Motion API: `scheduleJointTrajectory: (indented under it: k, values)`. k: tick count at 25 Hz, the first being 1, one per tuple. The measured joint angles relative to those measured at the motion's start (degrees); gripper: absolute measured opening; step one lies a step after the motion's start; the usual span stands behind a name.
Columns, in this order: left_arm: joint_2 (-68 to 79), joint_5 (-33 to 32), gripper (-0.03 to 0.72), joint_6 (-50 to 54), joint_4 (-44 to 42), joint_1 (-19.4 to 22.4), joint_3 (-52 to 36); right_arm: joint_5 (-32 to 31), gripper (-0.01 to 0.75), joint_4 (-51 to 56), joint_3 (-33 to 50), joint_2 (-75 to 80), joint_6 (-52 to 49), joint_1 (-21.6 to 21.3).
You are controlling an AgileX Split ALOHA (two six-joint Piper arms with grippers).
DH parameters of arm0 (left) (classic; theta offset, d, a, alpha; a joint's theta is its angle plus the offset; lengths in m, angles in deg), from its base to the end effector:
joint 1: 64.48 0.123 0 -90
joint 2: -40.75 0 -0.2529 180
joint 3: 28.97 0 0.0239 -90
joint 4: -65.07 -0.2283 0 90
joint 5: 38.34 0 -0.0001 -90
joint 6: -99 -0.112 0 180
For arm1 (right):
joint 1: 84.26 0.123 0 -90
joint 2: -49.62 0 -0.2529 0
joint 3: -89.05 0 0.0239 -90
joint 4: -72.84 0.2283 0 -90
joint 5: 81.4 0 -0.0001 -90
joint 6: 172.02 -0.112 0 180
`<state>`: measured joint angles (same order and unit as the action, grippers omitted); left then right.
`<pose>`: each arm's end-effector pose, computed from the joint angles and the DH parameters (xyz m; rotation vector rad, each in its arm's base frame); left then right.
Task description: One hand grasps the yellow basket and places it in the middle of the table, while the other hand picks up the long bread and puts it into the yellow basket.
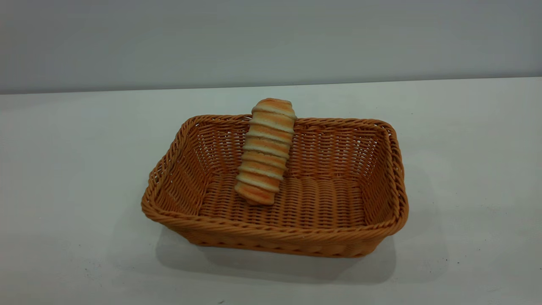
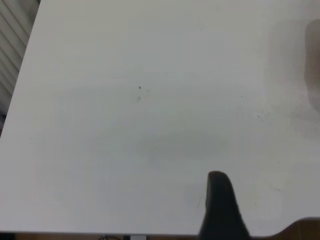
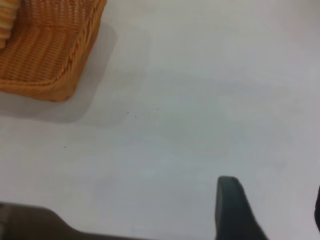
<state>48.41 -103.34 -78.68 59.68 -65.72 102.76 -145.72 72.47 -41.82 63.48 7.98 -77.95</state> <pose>0.0211 0.0091 0.2471 -0.0289 2.1075 0.0765 0.0359 0.0033 0.2406 -0.1222 2.2191 0.0526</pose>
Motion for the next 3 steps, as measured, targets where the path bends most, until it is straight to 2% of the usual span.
scheduleJointTrajectory:
  k: [3]
  values:
    - [0.0,0.0,0.558,0.0,0.0,0.0,0.0,0.0,0.366,0.0,0.0,0.0,0.0,0.0]
